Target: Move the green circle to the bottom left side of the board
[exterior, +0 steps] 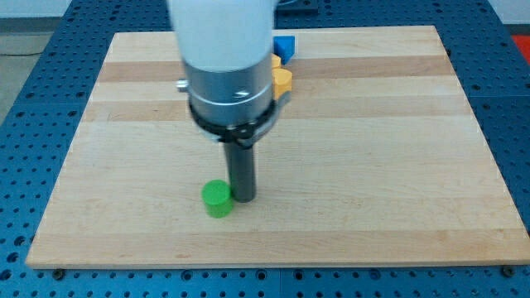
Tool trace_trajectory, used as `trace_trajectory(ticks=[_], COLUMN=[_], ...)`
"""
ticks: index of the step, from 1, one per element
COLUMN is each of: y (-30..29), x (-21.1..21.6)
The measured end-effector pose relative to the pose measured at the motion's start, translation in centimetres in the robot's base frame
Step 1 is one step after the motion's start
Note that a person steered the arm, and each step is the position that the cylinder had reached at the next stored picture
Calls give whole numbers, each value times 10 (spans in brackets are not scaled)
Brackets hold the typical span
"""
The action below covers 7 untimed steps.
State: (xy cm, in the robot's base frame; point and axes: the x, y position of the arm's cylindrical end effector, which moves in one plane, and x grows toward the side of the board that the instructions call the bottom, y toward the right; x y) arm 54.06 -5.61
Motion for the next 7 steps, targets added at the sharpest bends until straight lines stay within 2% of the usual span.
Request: trace_trajectory(ticks=[2, 4, 5, 6, 7], y=[-33, -121, -141, -141, -167], x=[28, 28, 6, -34, -43])
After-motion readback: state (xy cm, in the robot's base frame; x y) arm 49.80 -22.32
